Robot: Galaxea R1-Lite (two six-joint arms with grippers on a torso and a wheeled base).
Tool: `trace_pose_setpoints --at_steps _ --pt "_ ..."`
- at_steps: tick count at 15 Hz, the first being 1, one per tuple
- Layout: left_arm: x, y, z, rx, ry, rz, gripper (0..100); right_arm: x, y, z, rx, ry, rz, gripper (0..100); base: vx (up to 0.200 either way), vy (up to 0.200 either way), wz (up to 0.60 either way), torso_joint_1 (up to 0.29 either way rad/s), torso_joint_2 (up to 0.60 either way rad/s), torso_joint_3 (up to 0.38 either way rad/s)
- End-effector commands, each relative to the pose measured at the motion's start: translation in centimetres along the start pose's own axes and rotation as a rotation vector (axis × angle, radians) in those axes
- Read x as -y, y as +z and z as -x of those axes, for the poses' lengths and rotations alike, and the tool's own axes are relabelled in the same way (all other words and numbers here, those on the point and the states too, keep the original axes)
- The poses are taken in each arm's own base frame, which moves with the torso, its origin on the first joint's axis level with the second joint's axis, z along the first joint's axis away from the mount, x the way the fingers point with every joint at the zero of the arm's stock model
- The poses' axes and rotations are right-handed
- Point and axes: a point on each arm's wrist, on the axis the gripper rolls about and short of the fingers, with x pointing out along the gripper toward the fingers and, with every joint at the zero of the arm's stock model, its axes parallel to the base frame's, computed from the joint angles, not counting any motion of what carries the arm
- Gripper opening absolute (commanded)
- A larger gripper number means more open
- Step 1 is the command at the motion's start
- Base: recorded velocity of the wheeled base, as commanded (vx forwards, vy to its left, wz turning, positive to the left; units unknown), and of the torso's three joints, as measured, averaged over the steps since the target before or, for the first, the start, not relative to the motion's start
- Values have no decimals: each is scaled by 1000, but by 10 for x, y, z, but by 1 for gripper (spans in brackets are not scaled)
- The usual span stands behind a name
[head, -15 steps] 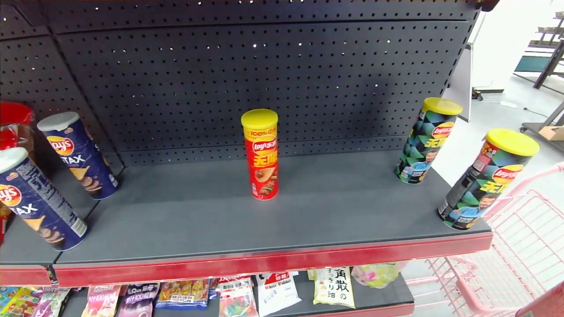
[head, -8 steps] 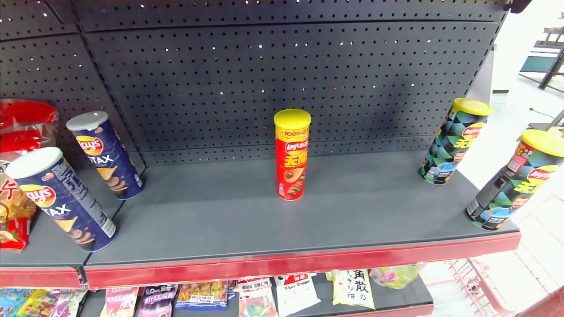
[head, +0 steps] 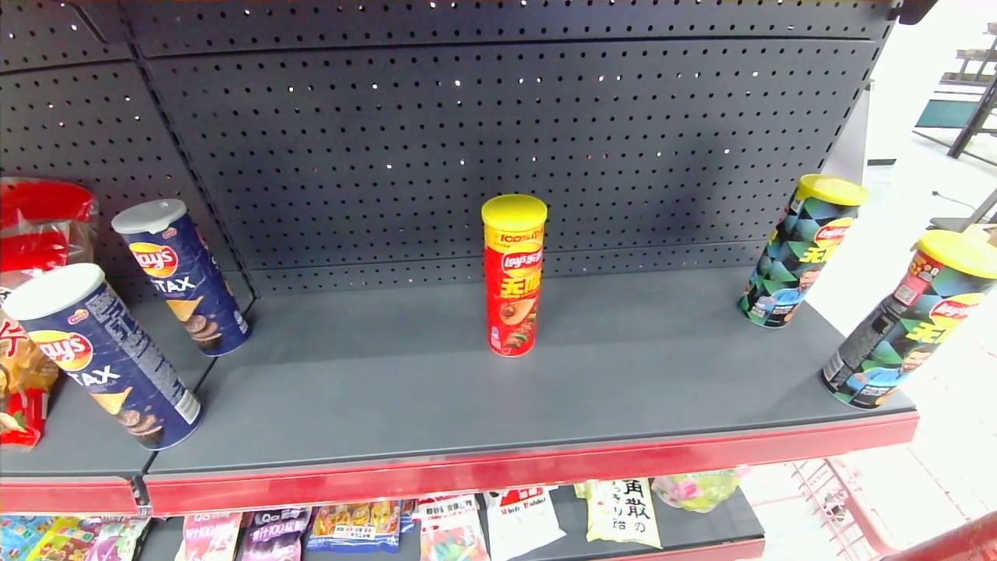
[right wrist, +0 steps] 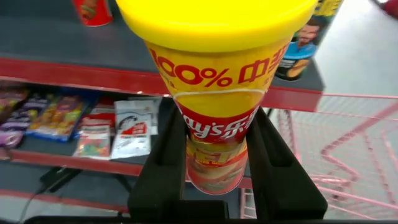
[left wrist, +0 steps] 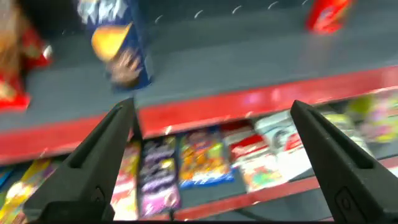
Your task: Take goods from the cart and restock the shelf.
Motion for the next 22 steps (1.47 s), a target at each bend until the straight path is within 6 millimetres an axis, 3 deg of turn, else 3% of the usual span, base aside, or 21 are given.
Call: trace_pose_setpoints --at_steps 1,2,3,4,5,7,8,9,11,17,22 --pt "-10 156 -64 -2 -137 131 100 0 -2 -1 -11 14 -2 0 0 0 0 0 0 0" --pt "-11 167 -86 -35 -184 109 100 0 -2 -3 -23 21 -4 0 0 0 0 0 0 0" --pt "-7 160 -98 -74 -304 14 100 0 0 -5 -33 28 -6 0 0 0 0 0 0 0" --pt "-7 160 -98 -74 -304 14 100 0 0 -5 -33 28 -6 0 0 0 0 0 0 0" --pt "12 132 -122 -201 -609 -66 100 1 0 -5 -34 30 -7 0 0 0 0 0 0 0" --pt "27 130 -146 -253 -706 -82 100 0 0 -5 -33 29 -6 0 0 0 0 0 0 0" --pt "55 132 -192 -264 -797 -90 100 1 0 -5 -36 28 -7 0 0 0 0 0 0 0" --pt "69 129 -223 -237 -814 -95 100 1 0 -6 -37 28 -7 0 0 0 0 0 0 0" --pt "89 118 -269 -180 -829 -102 100 1 1 -8 -54 30 -10 0 0 0 0 0 0 0" --pt "130 101 -338 -200 -902 -100 100 2 4 -12 -79 24 -15 0 0 0 0 0 0 0" --pt "136 98 -357 -192 -893 -103 100 2 4 -11 -73 14 -16 0 0 0 0 0 0 0"
